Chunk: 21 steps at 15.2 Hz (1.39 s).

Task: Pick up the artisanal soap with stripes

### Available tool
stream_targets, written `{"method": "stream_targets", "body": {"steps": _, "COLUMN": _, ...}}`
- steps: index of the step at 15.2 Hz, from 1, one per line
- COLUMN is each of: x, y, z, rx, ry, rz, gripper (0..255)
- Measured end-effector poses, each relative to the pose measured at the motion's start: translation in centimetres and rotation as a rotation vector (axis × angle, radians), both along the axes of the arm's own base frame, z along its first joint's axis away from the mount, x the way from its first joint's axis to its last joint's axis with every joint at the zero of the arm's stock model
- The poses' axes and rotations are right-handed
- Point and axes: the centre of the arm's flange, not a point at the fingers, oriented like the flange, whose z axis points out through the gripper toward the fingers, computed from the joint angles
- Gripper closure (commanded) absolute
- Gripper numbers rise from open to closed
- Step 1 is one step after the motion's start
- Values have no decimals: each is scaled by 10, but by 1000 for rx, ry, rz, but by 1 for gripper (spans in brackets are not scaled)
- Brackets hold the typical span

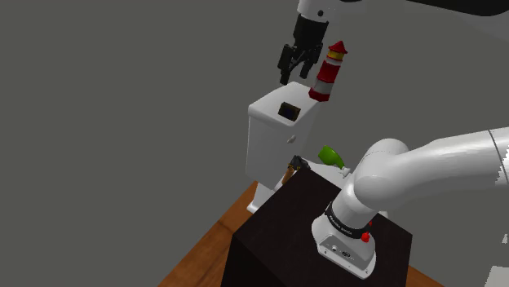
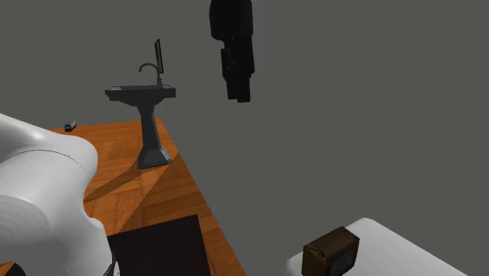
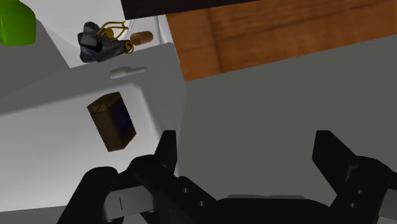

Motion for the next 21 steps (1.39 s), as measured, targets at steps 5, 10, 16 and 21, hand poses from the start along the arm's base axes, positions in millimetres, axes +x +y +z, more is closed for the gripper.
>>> {"method": "stream_targets", "body": {"steps": 5, "x": 8, "y": -32, "z": -23, "rx": 4, "ry": 11, "rz": 32, "gripper": 0}}
{"method": "stream_targets", "body": {"steps": 10, "x": 24, "y": -83, "z": -61, "rx": 11, "ry": 29, "rz": 86, "gripper": 0}}
{"method": "stream_targets", "body": {"steps": 16, "x": 47, "y": -145, "z": -108, "rx": 19, "ry": 50, "rz": 152, "gripper": 0}}
{"method": "stream_targets", "body": {"steps": 21, "x": 67, "y": -195, "z": -153, "rx": 26, "ry": 67, "rz": 207, "gripper": 0}}
